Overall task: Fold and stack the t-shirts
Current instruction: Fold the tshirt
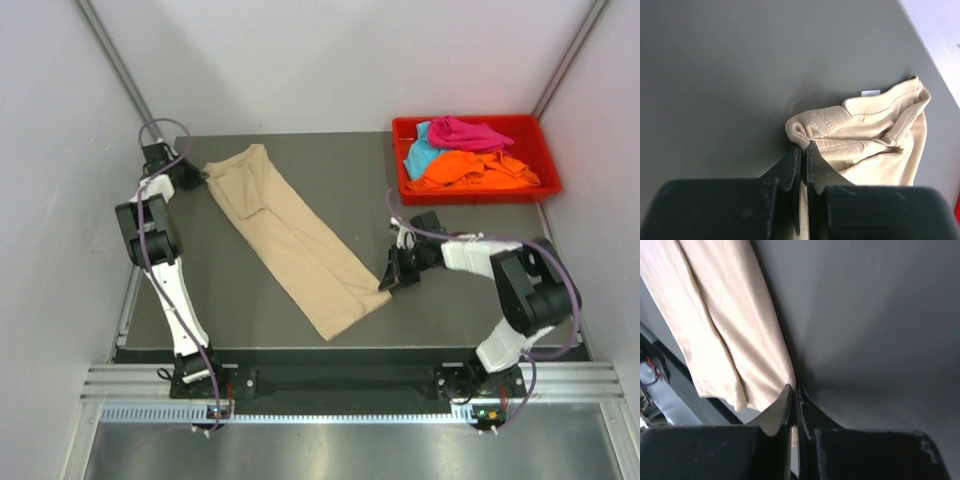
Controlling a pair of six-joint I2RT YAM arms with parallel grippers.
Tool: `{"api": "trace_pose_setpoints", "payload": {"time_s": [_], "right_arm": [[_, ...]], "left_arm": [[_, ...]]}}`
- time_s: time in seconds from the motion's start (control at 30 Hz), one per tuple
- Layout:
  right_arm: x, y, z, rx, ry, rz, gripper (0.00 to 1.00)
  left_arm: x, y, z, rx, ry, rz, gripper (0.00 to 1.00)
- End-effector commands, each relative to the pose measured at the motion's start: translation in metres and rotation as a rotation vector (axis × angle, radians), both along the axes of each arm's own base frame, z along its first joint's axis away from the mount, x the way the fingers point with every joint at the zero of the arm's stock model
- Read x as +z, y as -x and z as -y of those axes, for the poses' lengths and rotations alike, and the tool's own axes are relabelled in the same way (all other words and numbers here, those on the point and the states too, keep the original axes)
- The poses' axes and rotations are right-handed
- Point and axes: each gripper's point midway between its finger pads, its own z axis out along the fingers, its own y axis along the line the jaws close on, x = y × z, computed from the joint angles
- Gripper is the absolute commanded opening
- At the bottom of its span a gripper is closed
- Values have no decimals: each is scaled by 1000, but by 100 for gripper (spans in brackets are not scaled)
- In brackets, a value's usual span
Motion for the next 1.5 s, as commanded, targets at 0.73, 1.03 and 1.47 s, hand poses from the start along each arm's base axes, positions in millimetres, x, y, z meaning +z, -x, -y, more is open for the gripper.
{"api": "trace_pose_setpoints", "payload": {"time_s": [0.73, 1.03, 1.47], "right_arm": [[39, 108, -80, -4, -178, 47, 3], [41, 104, -87, -3, -180, 31, 0], [43, 99, -83, -9, -129, 34, 10]], "left_arm": [[9, -77, 239, -221, 0, 124, 0], [36, -104, 205, -191, 3, 209, 0], [68, -65, 201, -233, -60, 139, 81]]}}
